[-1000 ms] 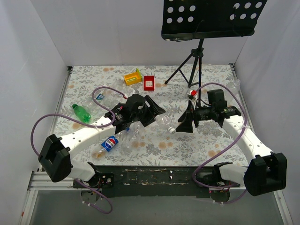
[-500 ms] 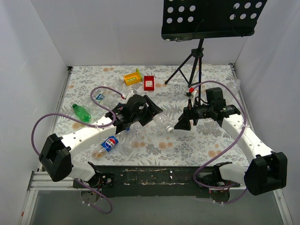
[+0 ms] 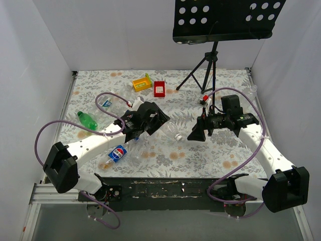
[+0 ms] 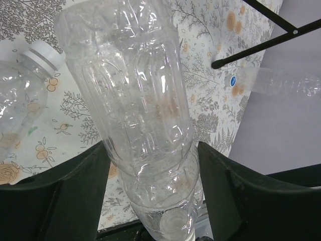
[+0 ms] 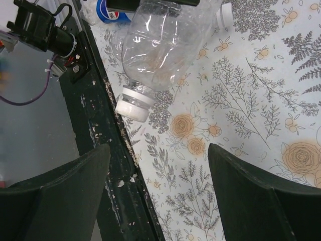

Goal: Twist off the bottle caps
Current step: Unscrew the bottle cap from the plastic bottle.

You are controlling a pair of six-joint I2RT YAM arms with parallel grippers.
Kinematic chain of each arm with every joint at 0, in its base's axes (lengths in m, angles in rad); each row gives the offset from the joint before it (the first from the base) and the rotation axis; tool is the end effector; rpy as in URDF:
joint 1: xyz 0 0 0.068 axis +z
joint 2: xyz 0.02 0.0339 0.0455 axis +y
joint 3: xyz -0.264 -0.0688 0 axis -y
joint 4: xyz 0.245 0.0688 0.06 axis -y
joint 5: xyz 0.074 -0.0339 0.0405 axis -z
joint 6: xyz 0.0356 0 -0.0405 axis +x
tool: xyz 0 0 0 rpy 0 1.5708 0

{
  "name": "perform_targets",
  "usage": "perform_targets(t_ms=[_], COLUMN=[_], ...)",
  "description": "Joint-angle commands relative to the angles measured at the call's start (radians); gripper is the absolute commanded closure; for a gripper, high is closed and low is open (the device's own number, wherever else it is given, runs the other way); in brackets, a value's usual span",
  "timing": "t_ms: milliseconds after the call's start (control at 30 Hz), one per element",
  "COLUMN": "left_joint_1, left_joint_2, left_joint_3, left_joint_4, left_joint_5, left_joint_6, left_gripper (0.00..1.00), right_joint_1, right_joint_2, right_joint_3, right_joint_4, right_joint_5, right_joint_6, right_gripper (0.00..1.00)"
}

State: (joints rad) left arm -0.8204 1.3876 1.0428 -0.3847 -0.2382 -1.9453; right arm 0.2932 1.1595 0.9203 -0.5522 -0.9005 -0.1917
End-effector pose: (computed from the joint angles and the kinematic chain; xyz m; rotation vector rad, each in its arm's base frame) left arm 0.2133 -0.2164 0.2744 -1.4799 2.0909 -1.0670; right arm 0.2162 0.0944 0.2874 -0.9468 2.0194 1.1017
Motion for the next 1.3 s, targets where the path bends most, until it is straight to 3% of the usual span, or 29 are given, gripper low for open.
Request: perform_targets(t_ms=[0, 300, 933, 1267], left_joint_1=[-0.01, -0.028, -0.048, -0.062], left_joint_2=[0.013, 0.062, 0.146, 0.165], left_joint_3=[0.051, 0.103, 0.183, 0.207], left_joint_4=[-0.023, -0.052, -0.112, -0.114], left_joint_5=[-0.065, -0.105, -0.176, -0.174], left_joint_6=[-0.007, 0.008, 0.025, 0.016], left_gripper=[0.76, 0.76, 0.76, 0.76], right_joint_1=[0.003, 0.043, 0.129, 0.185], right_joint_2=[-0.015, -0.012, -0.015, 0.061], right_joint_3=[0.041, 0.048, 0.048, 0.049], right_joint_4=[-0.015, -0.014, 0.067, 0.118], right_joint_5=[-0.046, -0.038, 0.155, 0.293], right_joint_6=[-0.006, 0.009, 0.213, 0.251], right_gripper=[0.14, 0.13, 0.12, 0.12])
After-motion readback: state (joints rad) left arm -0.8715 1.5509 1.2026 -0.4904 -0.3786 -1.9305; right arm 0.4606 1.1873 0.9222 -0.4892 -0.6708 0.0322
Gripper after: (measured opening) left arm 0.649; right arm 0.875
